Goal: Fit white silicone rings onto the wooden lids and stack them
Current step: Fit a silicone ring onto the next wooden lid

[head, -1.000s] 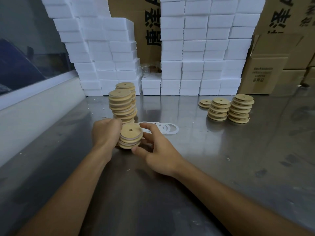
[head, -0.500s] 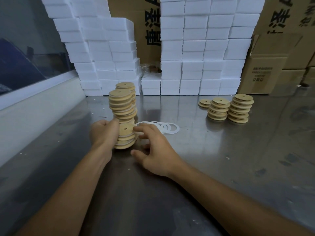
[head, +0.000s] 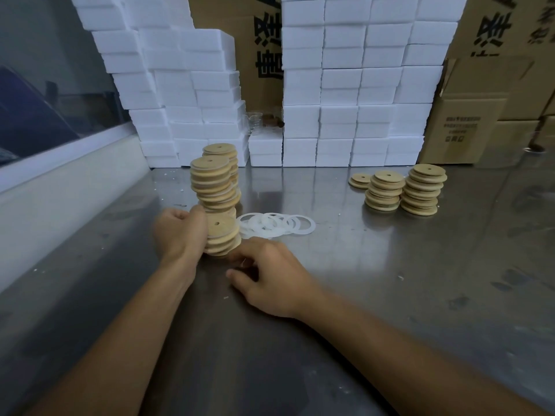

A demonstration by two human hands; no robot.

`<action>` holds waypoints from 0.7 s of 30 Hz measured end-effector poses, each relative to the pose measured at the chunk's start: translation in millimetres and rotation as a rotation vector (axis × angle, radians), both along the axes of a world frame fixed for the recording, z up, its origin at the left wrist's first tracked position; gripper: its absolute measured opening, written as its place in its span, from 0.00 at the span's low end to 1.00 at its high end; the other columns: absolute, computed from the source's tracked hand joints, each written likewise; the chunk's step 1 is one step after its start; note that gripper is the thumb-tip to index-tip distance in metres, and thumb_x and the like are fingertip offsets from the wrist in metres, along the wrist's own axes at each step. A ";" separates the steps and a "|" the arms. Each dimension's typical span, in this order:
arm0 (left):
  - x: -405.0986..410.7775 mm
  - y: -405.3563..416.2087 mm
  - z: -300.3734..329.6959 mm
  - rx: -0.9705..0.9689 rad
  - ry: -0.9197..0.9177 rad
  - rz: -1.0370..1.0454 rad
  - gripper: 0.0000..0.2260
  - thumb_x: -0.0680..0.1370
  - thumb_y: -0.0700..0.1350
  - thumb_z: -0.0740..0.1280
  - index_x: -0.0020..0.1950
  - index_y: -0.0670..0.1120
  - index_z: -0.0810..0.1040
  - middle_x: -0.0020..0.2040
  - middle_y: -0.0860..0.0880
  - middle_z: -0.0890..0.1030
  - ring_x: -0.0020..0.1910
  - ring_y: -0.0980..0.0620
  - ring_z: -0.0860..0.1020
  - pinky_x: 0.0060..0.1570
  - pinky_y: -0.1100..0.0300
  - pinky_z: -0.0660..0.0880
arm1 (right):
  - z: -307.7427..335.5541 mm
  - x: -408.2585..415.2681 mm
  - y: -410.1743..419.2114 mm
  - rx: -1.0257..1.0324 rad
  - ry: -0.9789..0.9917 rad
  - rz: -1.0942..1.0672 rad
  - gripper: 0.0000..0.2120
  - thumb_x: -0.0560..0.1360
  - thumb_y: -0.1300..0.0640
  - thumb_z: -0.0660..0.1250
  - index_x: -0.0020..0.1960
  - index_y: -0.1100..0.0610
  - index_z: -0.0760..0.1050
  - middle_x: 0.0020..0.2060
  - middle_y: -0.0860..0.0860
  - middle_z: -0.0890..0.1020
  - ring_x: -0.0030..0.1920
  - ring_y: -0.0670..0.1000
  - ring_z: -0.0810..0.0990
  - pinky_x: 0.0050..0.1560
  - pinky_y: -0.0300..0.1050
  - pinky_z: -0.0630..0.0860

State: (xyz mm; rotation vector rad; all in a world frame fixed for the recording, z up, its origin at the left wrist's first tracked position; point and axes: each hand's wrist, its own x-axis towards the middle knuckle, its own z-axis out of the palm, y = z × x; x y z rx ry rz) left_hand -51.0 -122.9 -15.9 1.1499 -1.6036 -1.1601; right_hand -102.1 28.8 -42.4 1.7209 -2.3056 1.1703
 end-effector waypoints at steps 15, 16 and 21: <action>-21.1 82.6 -21.0 -0.998 -0.587 -0.589 0.14 0.77 0.50 0.62 0.62 0.49 0.75 0.63 0.50 0.74 0.51 0.42 0.78 0.45 0.51 0.75 | 4.5 -111.1 69.4 -0.395 -0.017 -0.791 0.18 0.75 0.59 0.67 0.65 0.54 0.71 0.67 0.51 0.69 0.41 0.48 0.79 0.48 0.49 0.75; -22.0 82.8 -21.4 -0.970 -0.654 -0.565 0.14 0.78 0.51 0.61 0.62 0.49 0.74 0.64 0.50 0.73 0.52 0.43 0.78 0.46 0.52 0.73 | 4.3 -118.0 72.0 -0.383 0.000 -0.824 0.22 0.75 0.59 0.67 0.68 0.53 0.68 0.71 0.50 0.65 0.46 0.52 0.79 0.47 0.50 0.74; -19.5 84.3 -22.3 -0.950 -0.664 -0.485 0.10 0.79 0.52 0.58 0.47 0.48 0.73 0.50 0.50 0.78 0.46 0.46 0.78 0.41 0.54 0.69 | 2.9 -152.6 76.2 -0.144 0.102 -0.857 0.34 0.74 0.59 0.65 0.76 0.52 0.56 0.79 0.49 0.52 0.57 0.59 0.76 0.41 0.52 0.73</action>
